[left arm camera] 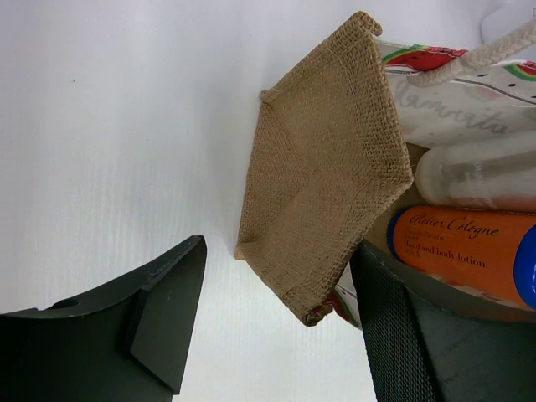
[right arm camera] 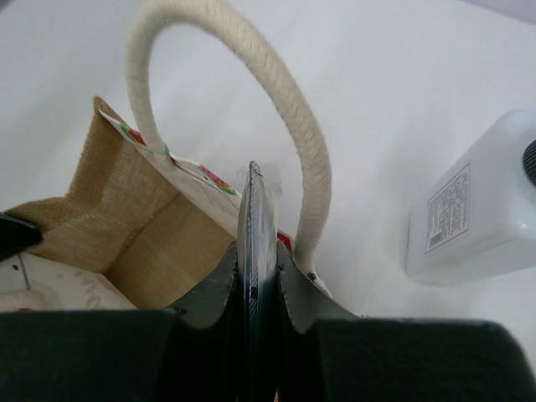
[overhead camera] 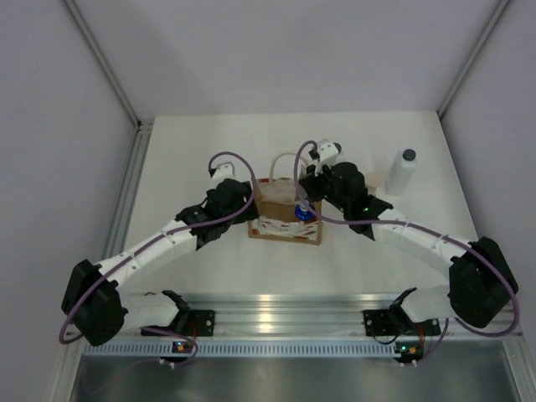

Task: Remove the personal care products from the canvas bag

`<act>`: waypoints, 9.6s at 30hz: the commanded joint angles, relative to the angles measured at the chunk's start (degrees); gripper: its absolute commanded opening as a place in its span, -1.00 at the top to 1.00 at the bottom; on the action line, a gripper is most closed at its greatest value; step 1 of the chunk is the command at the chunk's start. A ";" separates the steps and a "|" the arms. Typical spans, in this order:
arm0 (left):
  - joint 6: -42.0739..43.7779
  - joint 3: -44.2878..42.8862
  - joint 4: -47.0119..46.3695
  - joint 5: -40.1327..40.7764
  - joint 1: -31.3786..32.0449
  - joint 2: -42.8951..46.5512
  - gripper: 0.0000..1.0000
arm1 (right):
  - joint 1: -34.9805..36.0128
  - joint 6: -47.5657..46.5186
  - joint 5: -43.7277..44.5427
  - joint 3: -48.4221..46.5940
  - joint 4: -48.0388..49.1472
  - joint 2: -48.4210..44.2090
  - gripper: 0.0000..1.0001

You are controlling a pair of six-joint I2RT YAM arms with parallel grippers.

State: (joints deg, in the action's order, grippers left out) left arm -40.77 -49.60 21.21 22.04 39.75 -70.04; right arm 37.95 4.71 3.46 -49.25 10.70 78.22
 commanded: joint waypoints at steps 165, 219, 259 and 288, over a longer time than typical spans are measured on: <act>-0.10 -1.81 -0.73 -1.39 -0.11 -0.71 -0.48 | 11.18 9.09 17.45 -17.45 -30.39 8.54 1.00; 1.92 -7.17 4.79 1.49 -0.11 9.48 -0.96 | 9.51 11.27 27.73 -21.97 -56.23 -23.79 1.00; 12.21 -6.47 28.89 12.50 -1.43 26.53 -0.96 | 8.10 20.60 20.79 14.01 -41.11 -33.47 -0.72; 6.94 -8.58 28.89 27.53 -1.51 32.34 -0.96 | 8.01 13.66 40.13 -18.68 -69.32 -42.09 -0.99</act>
State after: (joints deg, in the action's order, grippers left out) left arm -32.93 -56.16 50.61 46.26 38.41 -37.63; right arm 46.68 19.51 40.53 -65.52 -53.63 37.10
